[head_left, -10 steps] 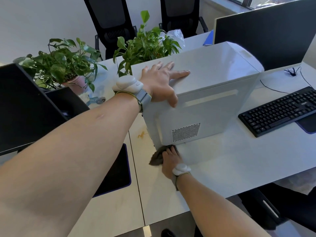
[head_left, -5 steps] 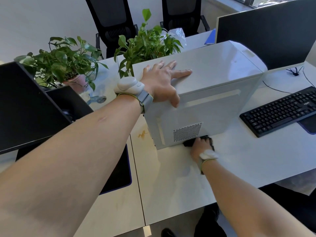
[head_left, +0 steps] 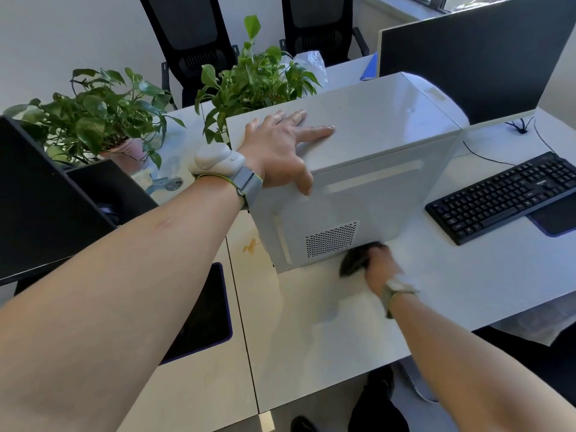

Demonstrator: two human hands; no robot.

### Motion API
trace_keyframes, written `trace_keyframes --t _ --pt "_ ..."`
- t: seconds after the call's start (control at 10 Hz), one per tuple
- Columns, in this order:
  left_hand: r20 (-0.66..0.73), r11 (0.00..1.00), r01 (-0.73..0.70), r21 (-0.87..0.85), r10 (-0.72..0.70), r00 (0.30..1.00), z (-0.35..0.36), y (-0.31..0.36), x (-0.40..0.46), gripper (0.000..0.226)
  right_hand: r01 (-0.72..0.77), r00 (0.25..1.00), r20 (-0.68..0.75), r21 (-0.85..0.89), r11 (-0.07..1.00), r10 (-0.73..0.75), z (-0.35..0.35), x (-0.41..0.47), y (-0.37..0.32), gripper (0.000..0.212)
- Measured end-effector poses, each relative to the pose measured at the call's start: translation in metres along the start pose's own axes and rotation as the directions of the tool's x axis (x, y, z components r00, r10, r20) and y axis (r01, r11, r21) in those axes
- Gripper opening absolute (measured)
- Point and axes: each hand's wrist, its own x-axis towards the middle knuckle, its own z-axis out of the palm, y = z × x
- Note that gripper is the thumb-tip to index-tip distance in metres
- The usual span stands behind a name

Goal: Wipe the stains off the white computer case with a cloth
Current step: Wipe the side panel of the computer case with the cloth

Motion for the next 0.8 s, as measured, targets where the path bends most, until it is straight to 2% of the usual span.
trace_keyframes --t 0.1,0.2,0.3,0.4,0.5,0.6,0.7,0.8 --pt "-0.003 1.000 0.007 0.000 -0.007 1.000 0.001 0.000 0.000 0.112 -0.355 0.906 -0.013 0.523 0.774 0.424 -0.028 0.017 0.005 0.029" --pt "-0.006 1.000 0.006 -0.011 -0.006 1.000 0.001 -0.001 0.000 0.112 -0.442 0.854 0.160 0.725 0.528 0.495 -0.035 0.030 -0.016 0.053" --pt "0.000 1.000 0.005 -0.001 -0.005 1.000 0.002 -0.001 0.000 0.112 -0.326 0.860 0.190 0.919 0.224 0.473 -0.023 0.006 -0.055 0.061" --pt "0.008 1.000 0.006 0.009 -0.006 1.000 0.001 -0.001 0.000 0.112 -0.401 0.837 0.353 0.915 0.031 0.419 0.005 -0.022 -0.104 0.048" --pt "0.006 1.000 -0.002 0.017 0.002 1.000 0.001 -0.001 0.001 0.112 -0.517 0.795 0.532 0.846 -0.135 0.291 0.027 -0.040 -0.149 0.051" --pt "0.002 0.999 -0.006 0.034 0.006 1.000 0.002 -0.003 0.002 0.112 -0.551 0.786 0.592 0.801 -0.233 0.179 0.024 -0.063 -0.195 0.053" --pt "0.011 0.997 -0.018 0.077 0.017 1.000 0.004 -0.005 0.002 0.109 -0.528 0.802 0.586 0.786 -0.323 0.116 0.006 -0.073 -0.211 0.052" --pt "0.023 0.995 -0.031 0.091 0.029 0.999 0.006 -0.006 0.002 0.102 -0.505 0.798 0.591 0.763 -0.404 0.118 -0.019 -0.075 -0.219 0.049"
